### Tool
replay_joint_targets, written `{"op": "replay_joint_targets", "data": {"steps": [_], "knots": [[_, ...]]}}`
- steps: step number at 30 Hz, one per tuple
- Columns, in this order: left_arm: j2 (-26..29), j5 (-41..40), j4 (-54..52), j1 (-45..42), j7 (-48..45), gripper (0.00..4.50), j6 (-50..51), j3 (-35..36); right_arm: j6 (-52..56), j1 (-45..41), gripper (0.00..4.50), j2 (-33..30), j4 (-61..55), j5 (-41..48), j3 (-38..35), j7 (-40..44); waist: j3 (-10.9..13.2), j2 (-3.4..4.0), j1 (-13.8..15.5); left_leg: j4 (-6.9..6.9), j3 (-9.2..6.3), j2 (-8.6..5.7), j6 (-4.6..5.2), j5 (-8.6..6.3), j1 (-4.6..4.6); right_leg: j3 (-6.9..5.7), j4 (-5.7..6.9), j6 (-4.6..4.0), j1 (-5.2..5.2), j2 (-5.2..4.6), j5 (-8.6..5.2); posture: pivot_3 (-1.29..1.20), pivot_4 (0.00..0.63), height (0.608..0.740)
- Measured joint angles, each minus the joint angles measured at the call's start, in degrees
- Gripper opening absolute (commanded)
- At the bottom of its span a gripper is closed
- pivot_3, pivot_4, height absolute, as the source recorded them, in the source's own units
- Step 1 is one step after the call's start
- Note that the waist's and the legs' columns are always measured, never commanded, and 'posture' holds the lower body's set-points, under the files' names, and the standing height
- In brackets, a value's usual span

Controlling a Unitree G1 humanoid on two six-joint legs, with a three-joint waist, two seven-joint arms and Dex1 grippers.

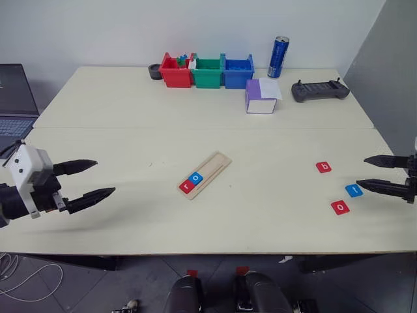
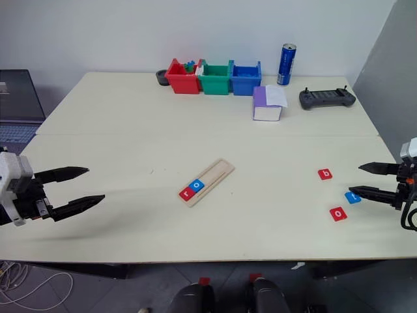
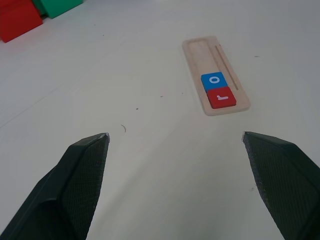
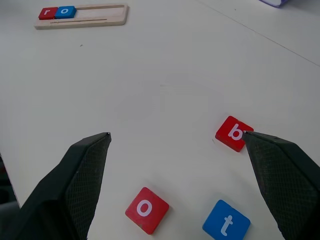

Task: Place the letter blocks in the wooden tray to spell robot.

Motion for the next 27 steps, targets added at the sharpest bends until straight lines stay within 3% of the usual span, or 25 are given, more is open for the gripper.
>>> {"op": "replay_joint_targets", "data": {"steps": [20,23,27], "knots": [[-1.1,3.0,1.2,-0.6,0.5,4.5,-3.0,-2.1,0.2,-0.3,4.46,0.2,-0.4,0.0,0.5,0.2,0.0,0.0,-0.1,0.17,0.05,0.0,0.0,0.0,0.06,0.07,0.25,0.0,0.01,0.0,0.0,0.0,0.15,0.74],[-3.5,3.9,-2.0,-0.7,2.3,4.5,-3.9,-4.4,0.6,-2.1,4.46,1.6,-3.4,0.2,2.6,0.3,0.0,0.0,-0.1,0.23,0.05,0.02,0.0,0.0,0.07,0.09,0.3,0.0,0.03,0.0,0.0,0.0,0.15,0.74],[-11.3,6.0,-7.8,-0.3,8.8,4.5,-4.2,-10.0,3.0,-4.1,4.46,5.4,-11.1,1.3,7.0,0.2,0.0,0.01,0.0,0.26,0.03,0.02,0.0,0.01,0.07,0.12,0.34,0.0,0.05,0.0,0.0,0.0,0.15,0.74]]}}
